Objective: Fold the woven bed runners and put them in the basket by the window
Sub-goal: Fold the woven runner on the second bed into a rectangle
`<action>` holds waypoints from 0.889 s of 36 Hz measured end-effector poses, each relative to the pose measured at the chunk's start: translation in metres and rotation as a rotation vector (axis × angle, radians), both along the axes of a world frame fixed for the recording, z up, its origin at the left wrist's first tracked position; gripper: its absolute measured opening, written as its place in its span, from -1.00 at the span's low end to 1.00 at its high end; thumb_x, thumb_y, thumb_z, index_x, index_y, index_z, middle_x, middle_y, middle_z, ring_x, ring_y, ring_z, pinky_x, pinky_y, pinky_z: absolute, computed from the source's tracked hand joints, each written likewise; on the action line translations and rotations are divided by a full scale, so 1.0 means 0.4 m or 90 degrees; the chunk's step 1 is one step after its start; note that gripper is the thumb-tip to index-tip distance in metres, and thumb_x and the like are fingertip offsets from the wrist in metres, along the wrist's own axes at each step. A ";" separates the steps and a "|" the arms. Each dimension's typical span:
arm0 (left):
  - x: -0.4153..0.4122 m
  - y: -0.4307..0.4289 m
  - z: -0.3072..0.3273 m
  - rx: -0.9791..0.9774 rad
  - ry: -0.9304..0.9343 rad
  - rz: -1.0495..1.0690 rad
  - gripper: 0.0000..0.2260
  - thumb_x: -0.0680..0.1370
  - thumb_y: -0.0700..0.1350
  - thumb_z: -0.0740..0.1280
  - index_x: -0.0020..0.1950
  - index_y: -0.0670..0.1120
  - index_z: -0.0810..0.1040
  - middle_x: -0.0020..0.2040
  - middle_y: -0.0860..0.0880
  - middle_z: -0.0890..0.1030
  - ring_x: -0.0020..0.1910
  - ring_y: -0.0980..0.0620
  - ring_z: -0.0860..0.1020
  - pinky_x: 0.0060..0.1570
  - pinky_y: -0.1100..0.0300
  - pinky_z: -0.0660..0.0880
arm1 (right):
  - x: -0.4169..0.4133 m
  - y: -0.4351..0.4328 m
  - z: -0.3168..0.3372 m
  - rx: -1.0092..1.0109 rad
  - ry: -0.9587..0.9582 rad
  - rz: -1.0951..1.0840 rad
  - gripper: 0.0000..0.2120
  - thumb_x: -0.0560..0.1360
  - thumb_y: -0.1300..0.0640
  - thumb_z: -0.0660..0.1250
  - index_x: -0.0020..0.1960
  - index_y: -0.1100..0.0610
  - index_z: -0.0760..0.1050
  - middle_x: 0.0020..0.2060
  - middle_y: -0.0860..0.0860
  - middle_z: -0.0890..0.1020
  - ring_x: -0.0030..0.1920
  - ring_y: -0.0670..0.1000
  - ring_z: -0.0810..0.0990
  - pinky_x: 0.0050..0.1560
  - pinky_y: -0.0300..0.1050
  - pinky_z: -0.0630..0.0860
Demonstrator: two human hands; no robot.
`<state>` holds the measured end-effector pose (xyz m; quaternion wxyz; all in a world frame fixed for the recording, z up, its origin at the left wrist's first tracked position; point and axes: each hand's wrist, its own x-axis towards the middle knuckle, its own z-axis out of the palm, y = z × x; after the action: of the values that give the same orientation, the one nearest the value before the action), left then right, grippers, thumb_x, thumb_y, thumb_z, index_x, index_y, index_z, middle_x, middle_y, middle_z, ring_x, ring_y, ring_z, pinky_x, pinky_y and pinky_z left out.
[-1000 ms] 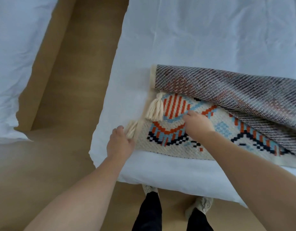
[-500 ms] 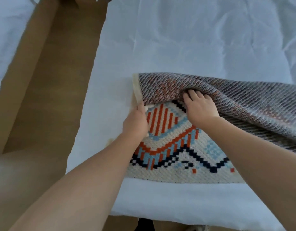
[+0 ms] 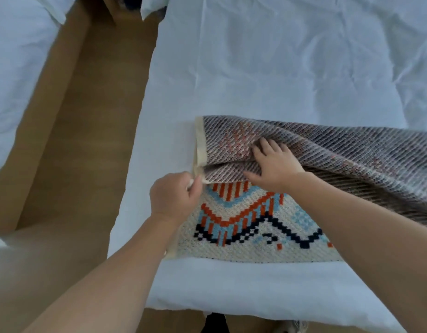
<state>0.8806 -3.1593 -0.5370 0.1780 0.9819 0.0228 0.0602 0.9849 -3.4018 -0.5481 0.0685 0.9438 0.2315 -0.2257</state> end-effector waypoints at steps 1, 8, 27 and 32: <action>-0.014 0.008 0.003 -0.025 -0.006 -0.004 -0.59 0.55 0.07 0.14 -0.46 -0.03 0.18 -0.56 0.08 0.19 -0.56 0.07 0.17 -0.49 0.25 -0.01 | -0.017 0.008 0.002 -0.004 0.012 0.020 -0.07 0.45 -0.49 -0.07 0.59 0.10 -0.13 0.57 0.15 -0.07 0.55 0.19 -0.04 0.52 0.19 0.00; -0.130 0.051 0.056 -0.120 -0.009 0.027 -0.60 0.52 0.06 0.13 -0.45 0.02 0.07 -0.54 0.07 0.14 -0.55 0.04 0.17 -0.53 0.20 0.07 | -0.162 0.096 0.024 0.022 0.088 0.130 0.12 0.32 -0.57 0.10 0.57 0.06 -0.29 0.55 0.11 -0.25 0.55 0.17 -0.17 0.52 0.21 -0.10; -0.278 0.029 -0.109 0.096 0.156 -0.102 -0.44 0.31 0.11 0.51 0.19 -0.13 0.47 0.15 -0.11 0.52 0.12 -0.16 0.48 0.11 -0.05 0.44 | -0.390 0.180 -0.028 0.021 0.076 -0.011 -0.51 0.60 0.13 0.14 0.50 0.18 0.15 0.50 0.20 0.19 0.36 0.23 0.34 0.12 0.09 0.47; -0.277 0.011 -0.125 0.079 0.229 -0.093 -0.85 0.41 -0.33 0.34 -0.06 -0.17 0.57 -0.03 -0.12 0.56 -0.03 -0.19 0.53 -0.16 0.03 0.42 | -0.401 0.163 -0.043 0.045 0.055 0.000 -0.48 0.61 0.14 0.12 0.54 0.15 0.09 0.53 0.17 0.15 0.40 0.22 0.31 0.21 0.11 0.44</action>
<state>0.7697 -3.1551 -0.5869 0.1137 0.9850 -0.0210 -0.1277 0.8246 -3.3364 -0.5653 0.0247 0.9350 0.2419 -0.2580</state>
